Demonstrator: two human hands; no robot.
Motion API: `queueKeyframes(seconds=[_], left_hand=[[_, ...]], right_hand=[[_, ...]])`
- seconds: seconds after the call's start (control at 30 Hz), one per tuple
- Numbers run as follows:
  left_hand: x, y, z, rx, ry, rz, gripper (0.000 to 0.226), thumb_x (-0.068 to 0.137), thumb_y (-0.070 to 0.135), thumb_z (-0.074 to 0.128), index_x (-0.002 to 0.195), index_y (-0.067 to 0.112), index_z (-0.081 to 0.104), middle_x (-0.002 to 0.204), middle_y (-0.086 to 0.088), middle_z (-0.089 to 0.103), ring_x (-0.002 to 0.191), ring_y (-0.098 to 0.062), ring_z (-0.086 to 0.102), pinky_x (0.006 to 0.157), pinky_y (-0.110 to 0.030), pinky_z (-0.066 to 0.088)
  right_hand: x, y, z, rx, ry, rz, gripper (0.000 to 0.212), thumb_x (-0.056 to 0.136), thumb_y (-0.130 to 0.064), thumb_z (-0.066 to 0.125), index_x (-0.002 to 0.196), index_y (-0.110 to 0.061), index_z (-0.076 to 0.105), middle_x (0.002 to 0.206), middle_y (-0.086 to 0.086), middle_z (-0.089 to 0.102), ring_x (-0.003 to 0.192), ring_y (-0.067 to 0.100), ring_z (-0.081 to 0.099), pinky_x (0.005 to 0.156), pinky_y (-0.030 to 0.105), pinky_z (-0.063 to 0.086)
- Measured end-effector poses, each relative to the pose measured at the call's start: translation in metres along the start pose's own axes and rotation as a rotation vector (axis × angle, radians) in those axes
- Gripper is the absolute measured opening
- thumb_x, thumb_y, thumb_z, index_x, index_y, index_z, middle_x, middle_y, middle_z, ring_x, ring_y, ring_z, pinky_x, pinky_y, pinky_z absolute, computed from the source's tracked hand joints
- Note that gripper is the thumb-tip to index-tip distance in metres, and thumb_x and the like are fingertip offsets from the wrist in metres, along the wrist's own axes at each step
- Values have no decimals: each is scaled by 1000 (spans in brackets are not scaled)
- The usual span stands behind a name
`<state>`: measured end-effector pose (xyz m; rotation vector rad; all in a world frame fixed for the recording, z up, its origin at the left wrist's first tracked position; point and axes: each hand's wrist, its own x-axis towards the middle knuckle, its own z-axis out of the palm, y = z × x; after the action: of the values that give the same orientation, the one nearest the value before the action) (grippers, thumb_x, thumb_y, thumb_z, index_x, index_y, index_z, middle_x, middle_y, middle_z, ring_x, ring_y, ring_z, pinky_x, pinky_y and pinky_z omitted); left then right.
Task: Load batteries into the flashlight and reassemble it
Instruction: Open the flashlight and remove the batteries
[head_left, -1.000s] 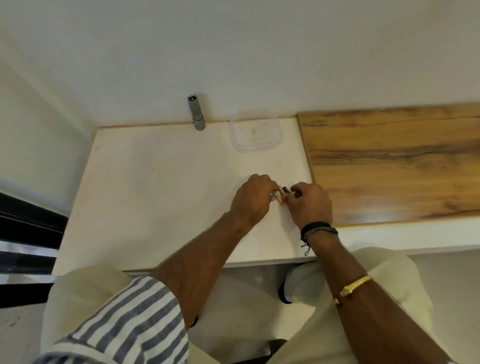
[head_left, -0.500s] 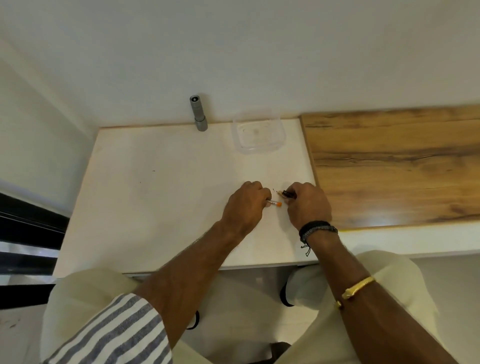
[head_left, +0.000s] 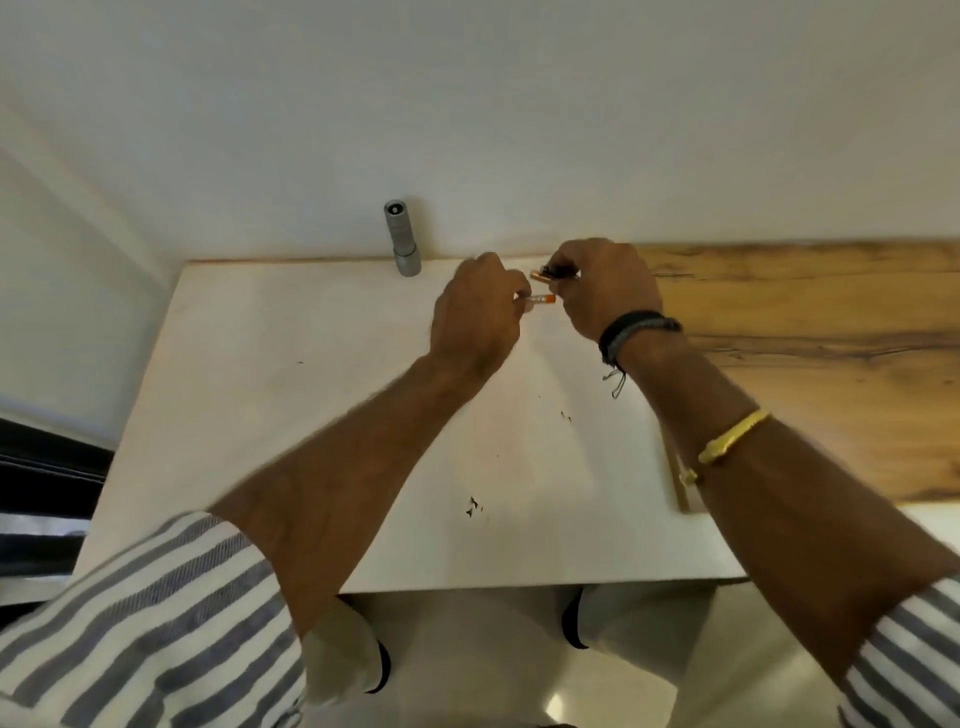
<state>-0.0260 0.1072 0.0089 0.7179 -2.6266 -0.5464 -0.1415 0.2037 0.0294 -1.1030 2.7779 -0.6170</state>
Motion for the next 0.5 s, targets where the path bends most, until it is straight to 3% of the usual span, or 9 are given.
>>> queueKeyframes(seconds=[0.17, 0.3, 0.5], left_hand=[[34, -10, 15, 23, -6, -134, 6, 87, 26, 74, 91, 22, 76, 90, 8, 48, 82, -11, 47, 63, -29, 37], [46, -21, 25, 53, -87, -147, 11, 86, 23, 74, 96, 19, 73, 98, 0, 59, 85, -16, 55, 63, -28, 37], [47, -29, 29, 9, -93, -173, 16, 85, 20, 74, 100, 18, 69, 98, 2, 60, 82, -14, 53, 65, -27, 36]], right_hand=[[41, -2, 12, -129, -108, 13, 15, 95, -23, 67, 108, -25, 74, 102, 5, 74, 91, 27, 68, 81, 39, 59], [56, -2, 26, -235, -175, -12, 19, 92, -17, 67, 110, -23, 73, 102, 7, 73, 90, 30, 68, 74, 35, 55], [59, -3, 35, -249, -187, -18, 19, 90, -19, 72, 107, -25, 75, 102, 5, 73, 90, 29, 69, 72, 34, 53]])
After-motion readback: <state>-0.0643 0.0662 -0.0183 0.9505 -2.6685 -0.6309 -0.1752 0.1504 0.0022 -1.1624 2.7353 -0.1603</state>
